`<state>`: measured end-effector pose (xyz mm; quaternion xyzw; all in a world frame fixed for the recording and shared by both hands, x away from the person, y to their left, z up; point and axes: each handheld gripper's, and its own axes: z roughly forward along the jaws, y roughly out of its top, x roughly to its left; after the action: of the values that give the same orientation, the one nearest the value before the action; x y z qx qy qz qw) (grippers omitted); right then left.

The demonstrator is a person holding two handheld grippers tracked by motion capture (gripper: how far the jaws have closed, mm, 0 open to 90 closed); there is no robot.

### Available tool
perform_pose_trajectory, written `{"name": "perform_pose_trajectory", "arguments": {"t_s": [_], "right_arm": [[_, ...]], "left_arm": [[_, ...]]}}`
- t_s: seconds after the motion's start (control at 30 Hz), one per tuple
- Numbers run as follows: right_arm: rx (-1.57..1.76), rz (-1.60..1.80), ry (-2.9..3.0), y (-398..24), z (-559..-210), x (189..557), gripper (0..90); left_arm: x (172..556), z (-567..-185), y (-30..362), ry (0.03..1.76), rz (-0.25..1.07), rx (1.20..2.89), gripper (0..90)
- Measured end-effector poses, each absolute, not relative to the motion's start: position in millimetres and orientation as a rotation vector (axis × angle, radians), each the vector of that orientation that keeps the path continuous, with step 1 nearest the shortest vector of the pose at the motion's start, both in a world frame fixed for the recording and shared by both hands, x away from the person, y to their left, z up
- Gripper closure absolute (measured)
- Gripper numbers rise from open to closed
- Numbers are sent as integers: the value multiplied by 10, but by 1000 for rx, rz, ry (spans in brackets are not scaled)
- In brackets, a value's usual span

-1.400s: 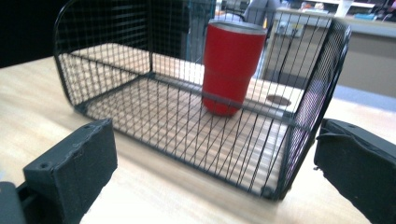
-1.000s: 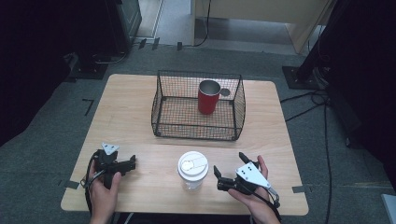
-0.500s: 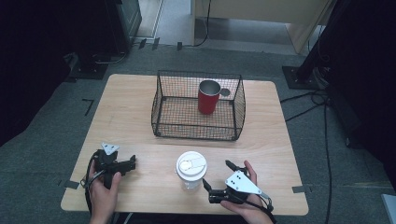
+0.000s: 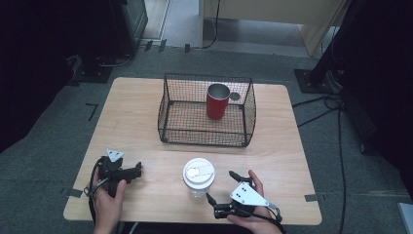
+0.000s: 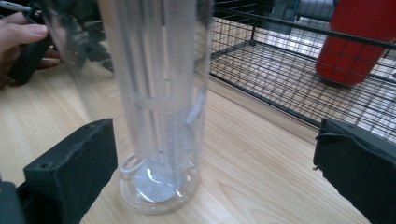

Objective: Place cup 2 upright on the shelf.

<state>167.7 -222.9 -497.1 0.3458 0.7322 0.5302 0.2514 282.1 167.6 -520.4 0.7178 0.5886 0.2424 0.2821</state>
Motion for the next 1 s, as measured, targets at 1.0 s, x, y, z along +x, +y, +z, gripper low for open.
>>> {"name": "perform_pose_trajectory", "arguments": {"t_s": [1.0], "right_arm": [[882, 1606, 1966, -1687, -4684, 1882, 95]], "left_arm": [[2821, -5204, 1676, 1576, 649, 1922, 0]]}}
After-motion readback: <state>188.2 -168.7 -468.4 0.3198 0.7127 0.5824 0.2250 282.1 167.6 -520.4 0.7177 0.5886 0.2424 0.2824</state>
